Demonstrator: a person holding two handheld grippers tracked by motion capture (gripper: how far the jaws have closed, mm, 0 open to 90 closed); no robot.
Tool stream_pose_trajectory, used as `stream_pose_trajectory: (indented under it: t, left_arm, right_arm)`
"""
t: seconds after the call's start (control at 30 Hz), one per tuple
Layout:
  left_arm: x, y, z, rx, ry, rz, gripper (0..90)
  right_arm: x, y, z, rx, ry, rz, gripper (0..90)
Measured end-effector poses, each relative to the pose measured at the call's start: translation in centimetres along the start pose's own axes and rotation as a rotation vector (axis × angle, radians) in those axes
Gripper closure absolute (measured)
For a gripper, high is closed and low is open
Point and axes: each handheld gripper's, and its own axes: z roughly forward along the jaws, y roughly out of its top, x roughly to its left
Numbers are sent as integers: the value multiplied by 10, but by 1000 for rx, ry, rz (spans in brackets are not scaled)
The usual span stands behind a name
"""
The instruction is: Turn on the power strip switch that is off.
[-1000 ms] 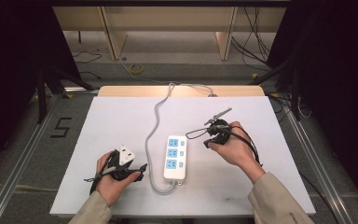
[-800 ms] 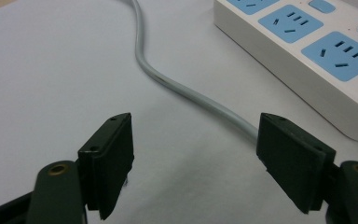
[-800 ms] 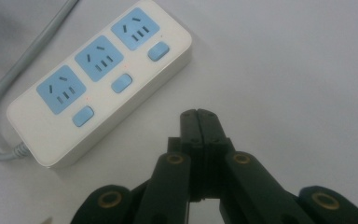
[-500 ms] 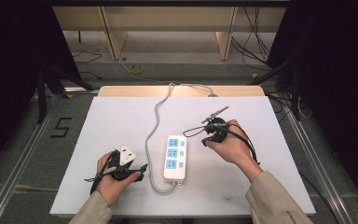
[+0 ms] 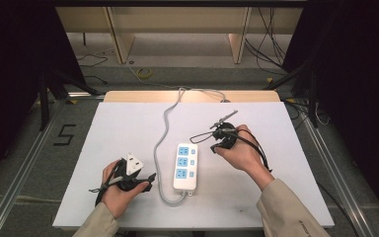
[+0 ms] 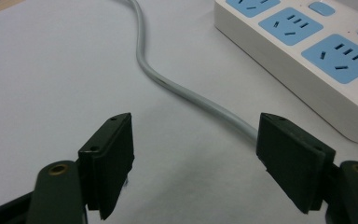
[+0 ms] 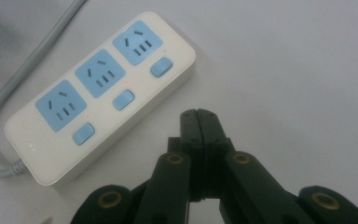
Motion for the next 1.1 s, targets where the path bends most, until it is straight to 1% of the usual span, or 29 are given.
stream_pose_trajectory:
  t: [0.27, 0.53, 0.63, 0.73, 1.1]
  left_arm:
    - [0, 0, -1, -4, 7, 4, 271]
    - [0, 1, 0, -2, 3, 5, 271]
    - [0, 0, -1, -3, 5, 3, 271]
    - [0, 0, -1, -3, 4, 4, 271]
    - [-1, 1, 0, -5, 1, 6, 271]
  right_arm:
    - [0, 3, 3, 2, -1, -3, 900]
    - [1, 8, 6, 3, -2, -3, 900]
    - [1, 10, 7, 1, 0, -11, 900]
    - [1, 12, 7, -2, -4, -4, 900]
    - [2, 16, 12, 1, 0, -9, 900]
